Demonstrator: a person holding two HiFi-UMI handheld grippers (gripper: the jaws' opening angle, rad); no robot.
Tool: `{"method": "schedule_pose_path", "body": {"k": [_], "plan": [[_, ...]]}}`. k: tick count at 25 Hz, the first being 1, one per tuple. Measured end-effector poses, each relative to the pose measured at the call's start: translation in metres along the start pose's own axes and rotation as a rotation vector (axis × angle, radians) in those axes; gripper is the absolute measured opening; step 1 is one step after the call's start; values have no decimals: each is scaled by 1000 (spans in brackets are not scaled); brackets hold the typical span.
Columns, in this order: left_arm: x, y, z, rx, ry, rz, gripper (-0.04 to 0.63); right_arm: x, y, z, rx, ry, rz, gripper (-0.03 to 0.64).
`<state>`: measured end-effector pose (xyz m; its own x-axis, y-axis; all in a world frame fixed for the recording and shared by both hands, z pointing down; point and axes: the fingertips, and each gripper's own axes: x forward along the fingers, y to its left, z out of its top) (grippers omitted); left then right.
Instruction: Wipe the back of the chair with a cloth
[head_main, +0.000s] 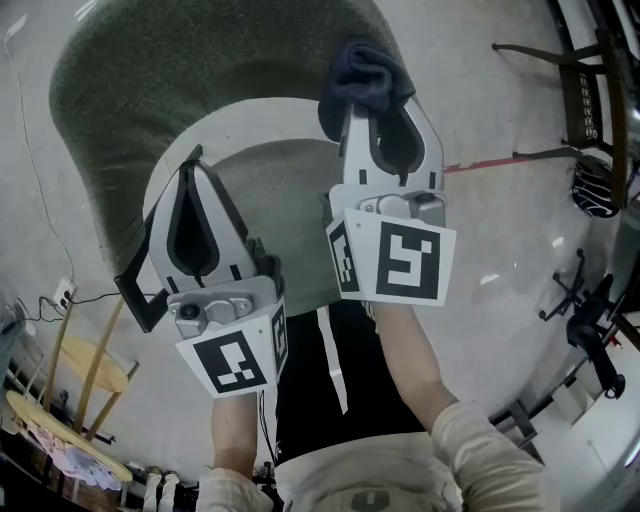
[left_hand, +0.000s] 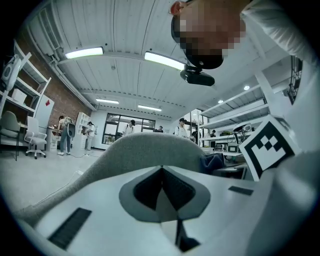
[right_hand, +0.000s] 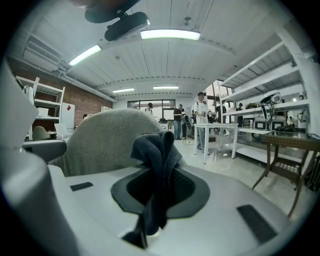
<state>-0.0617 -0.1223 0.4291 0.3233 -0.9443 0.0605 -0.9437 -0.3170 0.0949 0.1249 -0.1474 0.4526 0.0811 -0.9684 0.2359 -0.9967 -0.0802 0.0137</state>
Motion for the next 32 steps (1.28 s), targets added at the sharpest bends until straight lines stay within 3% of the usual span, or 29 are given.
{"method": "schedule_pose_path", "body": {"k": [6,10,13,19,27,32], "plan": [[-11,25,0,-14,-3,73,14,-5,30,4,-56,-1,73,58],[-25,43,1,-23,-16,131,15,-8,81,7,-102,-24,219,58],[-37,66,0,-20,-24,183,14,-9,129,6,-79,-31,335,58],[-77,105,-10,-35,-19,367,14,-18,209,-8,-82,8,575,58],[-124,138,-25,-60,-18,536,14,-46,281,-45,-96,81,848,58],[-141,145,-26,-66,-24,604,15,-62,307,-54,-116,85,954,58]]}}
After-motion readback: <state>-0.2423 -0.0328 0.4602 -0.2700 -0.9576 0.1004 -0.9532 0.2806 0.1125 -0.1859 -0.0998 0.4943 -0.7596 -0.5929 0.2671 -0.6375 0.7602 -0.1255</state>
